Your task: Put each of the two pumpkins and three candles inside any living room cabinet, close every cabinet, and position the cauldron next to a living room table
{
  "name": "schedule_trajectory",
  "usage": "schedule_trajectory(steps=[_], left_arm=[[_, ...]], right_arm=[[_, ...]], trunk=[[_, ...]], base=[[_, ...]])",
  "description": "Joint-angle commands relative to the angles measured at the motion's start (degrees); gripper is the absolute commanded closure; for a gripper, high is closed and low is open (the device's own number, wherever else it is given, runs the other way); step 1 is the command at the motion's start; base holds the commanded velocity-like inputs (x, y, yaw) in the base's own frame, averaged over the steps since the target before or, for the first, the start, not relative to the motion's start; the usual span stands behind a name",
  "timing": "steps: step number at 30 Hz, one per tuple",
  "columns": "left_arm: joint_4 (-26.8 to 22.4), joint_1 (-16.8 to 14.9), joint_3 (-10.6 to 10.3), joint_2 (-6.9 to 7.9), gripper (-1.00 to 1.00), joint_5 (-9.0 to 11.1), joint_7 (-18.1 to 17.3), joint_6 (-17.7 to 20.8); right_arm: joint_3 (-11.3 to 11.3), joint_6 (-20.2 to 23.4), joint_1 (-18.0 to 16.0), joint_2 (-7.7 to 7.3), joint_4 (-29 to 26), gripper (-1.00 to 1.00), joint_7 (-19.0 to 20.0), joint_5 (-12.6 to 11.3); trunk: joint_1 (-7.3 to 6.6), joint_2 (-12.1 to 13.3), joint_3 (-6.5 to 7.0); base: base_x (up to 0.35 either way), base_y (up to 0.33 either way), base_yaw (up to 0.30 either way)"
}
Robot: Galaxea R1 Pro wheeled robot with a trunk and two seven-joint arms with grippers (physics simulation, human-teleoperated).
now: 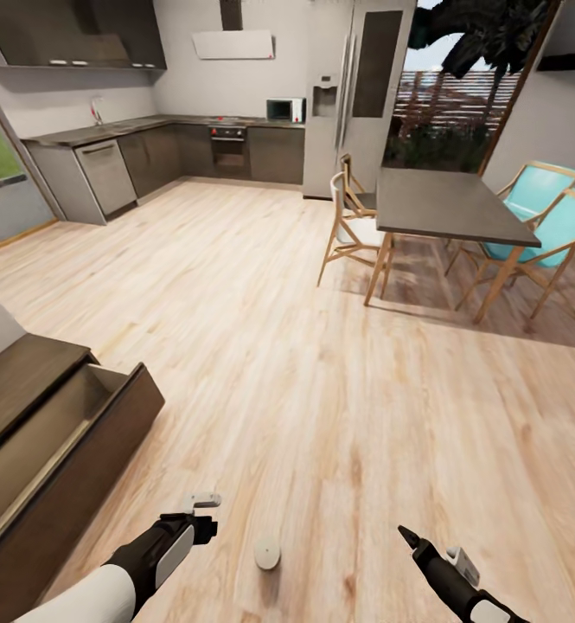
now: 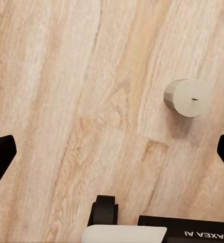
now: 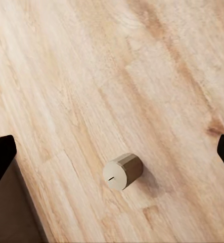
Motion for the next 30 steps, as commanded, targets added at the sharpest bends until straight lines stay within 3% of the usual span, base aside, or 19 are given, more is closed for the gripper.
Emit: schedule_trajectory(steps=[1, 30], left_arm=[[-0.2, 0.0, -0.5, 0.07, -1.0, 0.6, 0.5, 0.3], [-0.2, 0.0, -0.6, 0.0, -1.0, 0.6, 0.5, 0.2]], right_arm=[[0.5, 0.1, -0.1, 0.03, 0.2, -1.0, 0.4, -0.5], [0.5, 0.1, -0.1, 0.03, 0.2, -1.0, 0.4, -0.5]], trunk=[[0.0, 0.0, 0.0], [0.0, 0.0, 1.35]], base=[[-0.008, -0.061, -0.246], [0.0, -0.003, -0.25]])
